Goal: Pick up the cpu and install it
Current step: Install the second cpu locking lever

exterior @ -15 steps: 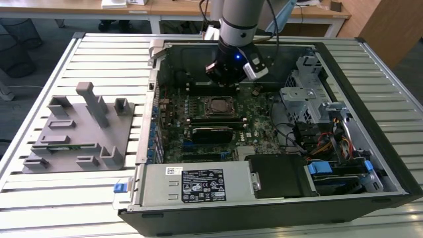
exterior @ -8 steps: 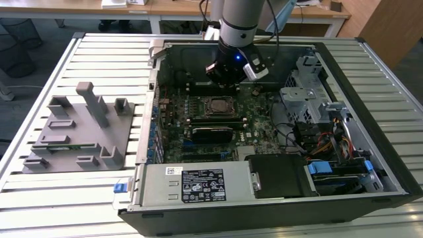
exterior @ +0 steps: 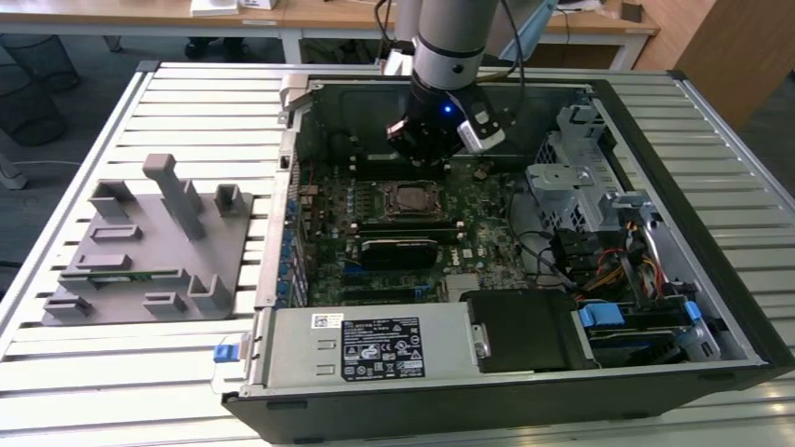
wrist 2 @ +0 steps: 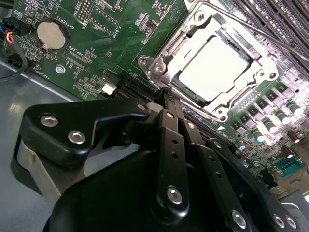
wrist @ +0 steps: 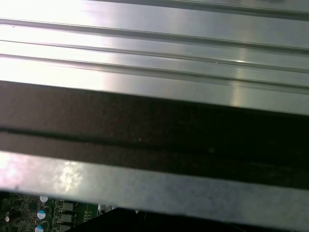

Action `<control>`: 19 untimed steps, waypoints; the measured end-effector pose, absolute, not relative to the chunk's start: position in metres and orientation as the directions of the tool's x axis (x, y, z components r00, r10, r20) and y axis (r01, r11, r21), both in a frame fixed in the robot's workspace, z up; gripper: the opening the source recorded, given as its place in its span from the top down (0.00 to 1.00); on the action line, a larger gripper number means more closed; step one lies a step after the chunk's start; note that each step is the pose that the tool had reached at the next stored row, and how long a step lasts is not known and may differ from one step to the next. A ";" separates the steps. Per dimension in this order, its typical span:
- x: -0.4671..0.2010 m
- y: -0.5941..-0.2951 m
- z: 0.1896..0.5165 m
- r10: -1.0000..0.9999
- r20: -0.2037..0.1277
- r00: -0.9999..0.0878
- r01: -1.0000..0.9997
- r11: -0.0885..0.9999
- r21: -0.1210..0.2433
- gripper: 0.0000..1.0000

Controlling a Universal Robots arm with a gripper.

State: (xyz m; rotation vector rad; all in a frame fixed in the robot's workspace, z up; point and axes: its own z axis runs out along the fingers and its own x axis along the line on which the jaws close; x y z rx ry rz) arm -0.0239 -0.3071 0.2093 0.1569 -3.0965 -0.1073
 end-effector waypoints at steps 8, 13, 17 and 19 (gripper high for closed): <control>-0.024 -0.313 0.209 -0.102 0.036 -0.994 -0.099 0.992 0.071 0.89; -0.024 -0.318 0.209 -0.102 0.036 -0.994 -0.099 0.992 0.071 0.89; -0.024 -0.321 0.209 -0.102 0.036 -0.994 -0.099 0.992 0.071 0.89; -0.024 -0.323 0.209 -0.102 0.036 -0.994 -0.099 0.992 0.071 0.89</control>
